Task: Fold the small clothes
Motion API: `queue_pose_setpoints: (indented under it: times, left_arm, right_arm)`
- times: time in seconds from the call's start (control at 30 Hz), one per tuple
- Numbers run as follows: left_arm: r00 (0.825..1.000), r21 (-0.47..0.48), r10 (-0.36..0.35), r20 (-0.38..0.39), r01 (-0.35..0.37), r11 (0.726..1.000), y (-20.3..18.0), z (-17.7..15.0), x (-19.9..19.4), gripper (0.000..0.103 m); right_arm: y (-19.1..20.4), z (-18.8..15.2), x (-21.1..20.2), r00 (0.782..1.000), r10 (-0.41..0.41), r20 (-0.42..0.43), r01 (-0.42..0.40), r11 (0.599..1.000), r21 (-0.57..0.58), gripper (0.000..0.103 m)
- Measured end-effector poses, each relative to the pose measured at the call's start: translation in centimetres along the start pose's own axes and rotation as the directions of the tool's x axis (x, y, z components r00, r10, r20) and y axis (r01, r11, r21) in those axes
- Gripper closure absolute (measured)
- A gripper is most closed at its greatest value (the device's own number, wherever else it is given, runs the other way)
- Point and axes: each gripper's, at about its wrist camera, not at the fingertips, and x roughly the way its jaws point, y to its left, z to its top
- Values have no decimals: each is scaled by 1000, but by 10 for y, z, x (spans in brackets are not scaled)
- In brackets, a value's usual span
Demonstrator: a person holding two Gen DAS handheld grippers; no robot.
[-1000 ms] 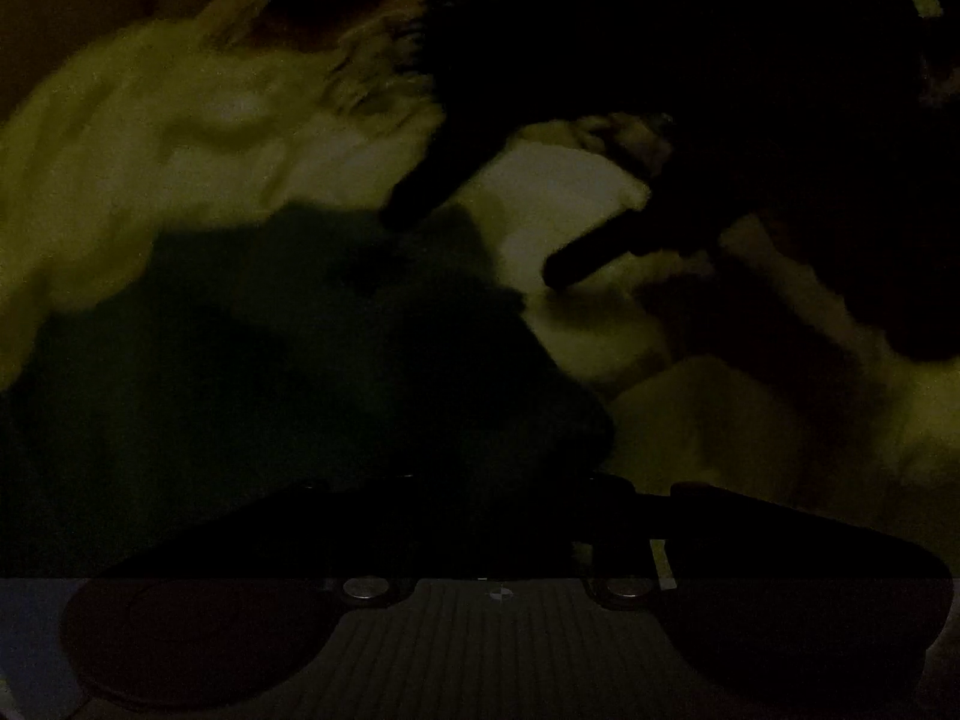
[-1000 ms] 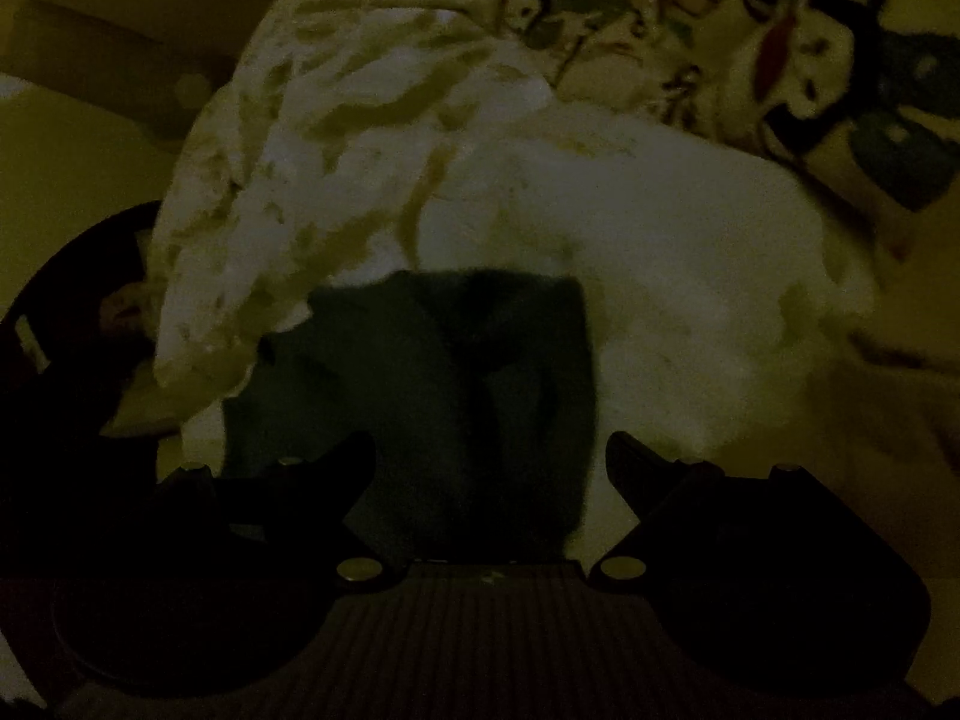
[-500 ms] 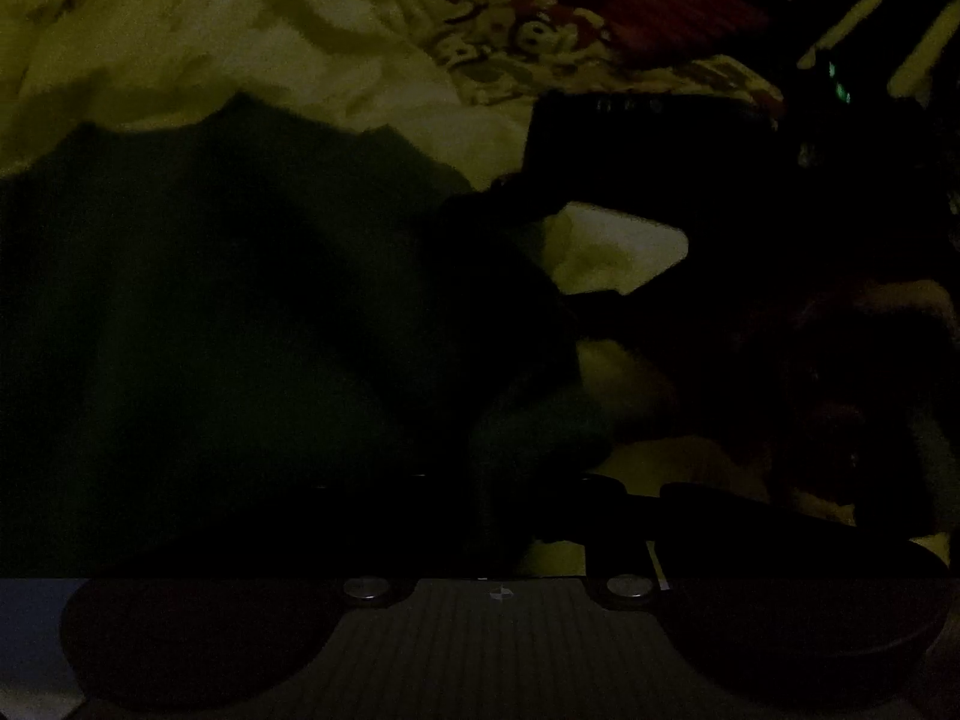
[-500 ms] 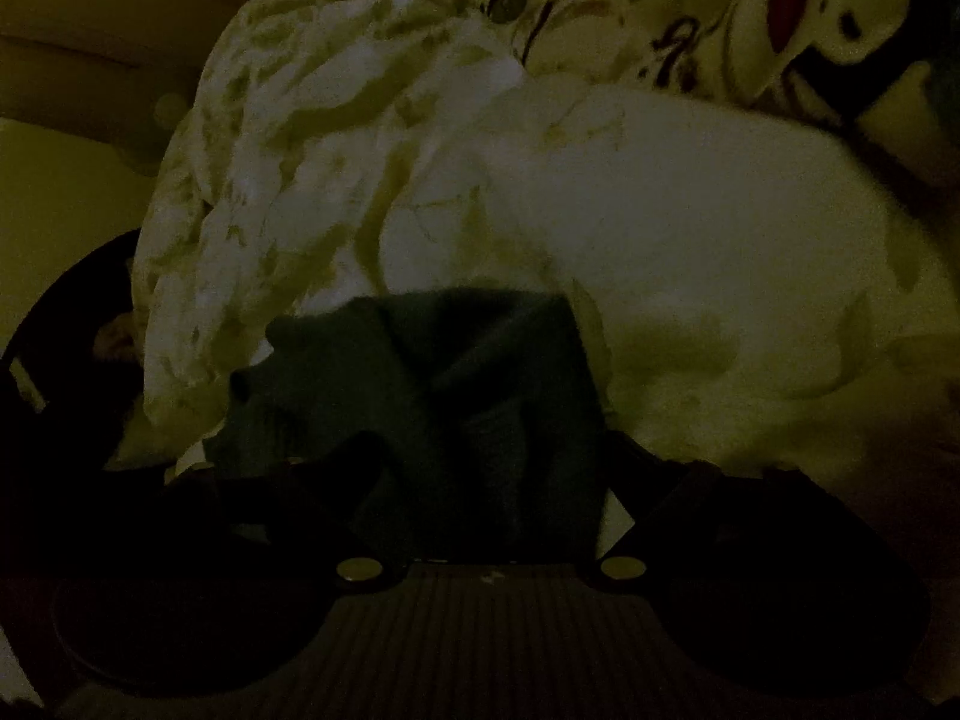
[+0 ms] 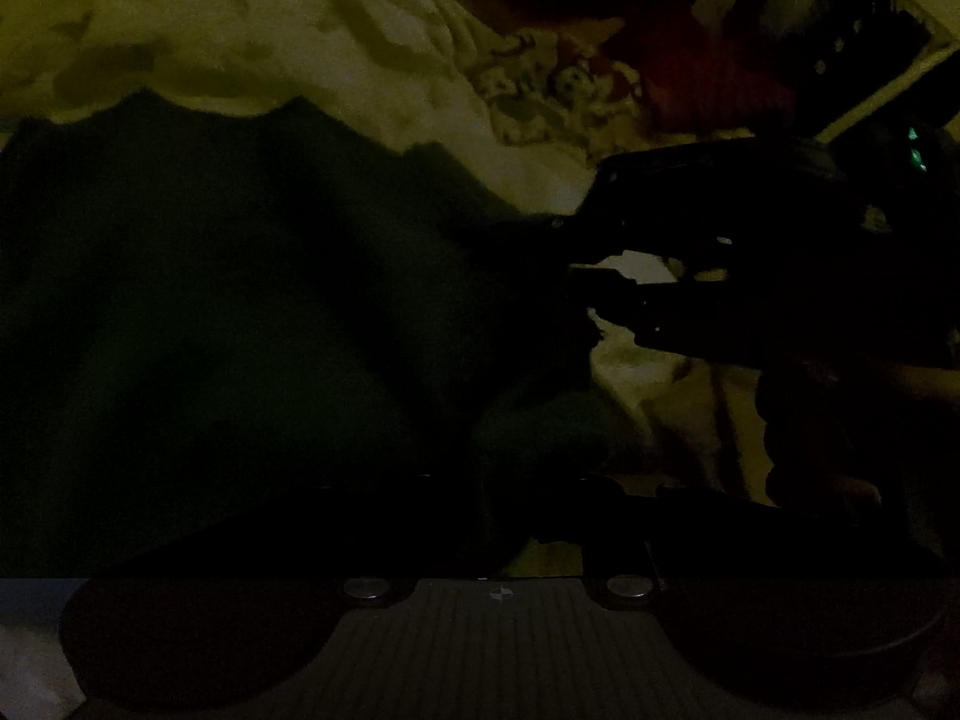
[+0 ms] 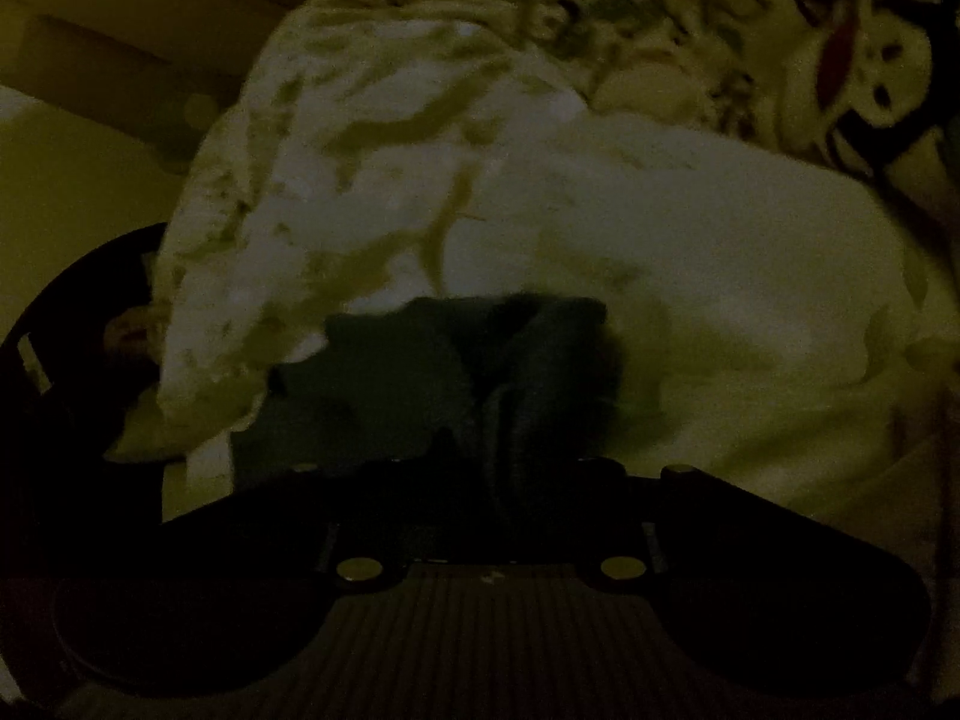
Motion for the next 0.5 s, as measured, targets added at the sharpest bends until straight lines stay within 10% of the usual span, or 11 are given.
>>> queue_pose_setpoints:
  times: [0.5]
  left_arm:
    - [964, -247, 169, 206, -116, 962, 72, -4, -119, 21]
  right_arm:
    - [124, -16, 2, 968, 250, -5, -250, 967, -55, 78]
